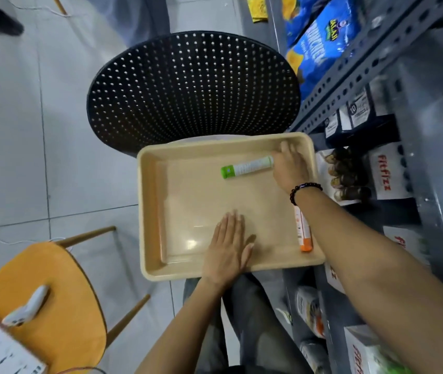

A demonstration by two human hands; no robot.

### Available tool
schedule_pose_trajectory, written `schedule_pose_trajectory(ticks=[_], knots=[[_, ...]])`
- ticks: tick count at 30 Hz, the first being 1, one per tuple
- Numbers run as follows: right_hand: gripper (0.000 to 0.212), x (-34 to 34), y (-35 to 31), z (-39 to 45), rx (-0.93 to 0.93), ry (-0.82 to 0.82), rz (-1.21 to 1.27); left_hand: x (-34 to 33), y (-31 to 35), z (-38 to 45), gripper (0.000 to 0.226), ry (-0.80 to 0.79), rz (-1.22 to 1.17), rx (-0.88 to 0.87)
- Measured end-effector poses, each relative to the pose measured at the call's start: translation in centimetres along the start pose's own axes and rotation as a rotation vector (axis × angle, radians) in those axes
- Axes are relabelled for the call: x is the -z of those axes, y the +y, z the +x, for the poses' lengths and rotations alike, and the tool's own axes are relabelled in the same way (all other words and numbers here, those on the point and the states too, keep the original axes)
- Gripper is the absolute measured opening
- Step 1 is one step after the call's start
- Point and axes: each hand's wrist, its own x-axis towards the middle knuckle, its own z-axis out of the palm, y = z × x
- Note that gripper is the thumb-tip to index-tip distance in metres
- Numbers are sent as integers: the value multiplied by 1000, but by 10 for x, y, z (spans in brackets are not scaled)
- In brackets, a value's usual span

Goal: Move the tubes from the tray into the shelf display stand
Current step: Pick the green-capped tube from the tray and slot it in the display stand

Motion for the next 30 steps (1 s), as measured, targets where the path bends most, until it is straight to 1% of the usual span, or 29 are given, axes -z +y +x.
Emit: schedule_pose_trajectory(ticks=[2,4,7,10,13,18,19,23,28,30], knots=[[28,-3,3,0,6,-4,3,1,0,0,65,-18,7,14],[28,-5,6,1,11,-15,60,2,1,0,69,-27,10,26],[24,-4,8,1,-48,-65,253,2,1,1,69,-26,10,32],[22,-2,11,-4,-76,-85,383,2,1,0,68,-18,1,18],[23,3,13,-12,-51,-63,538,-1,0,1,65,-3,1,20],[31,34,9,-31,-100,-15,876,-3,0,2,64,-2,6,10],[31,43,8,-35,-91,18,893,-3,0,1,68,-12,9,8],[33,79,16,-63,-46,184,811,8,4,0,83,-35,21,-24],[37,136,32,-125,-154,320,743,39,14,-1,100,-3,16,-215],[36,162,36,-157,-200,352,700,58,27,4,94,61,14,-297]])
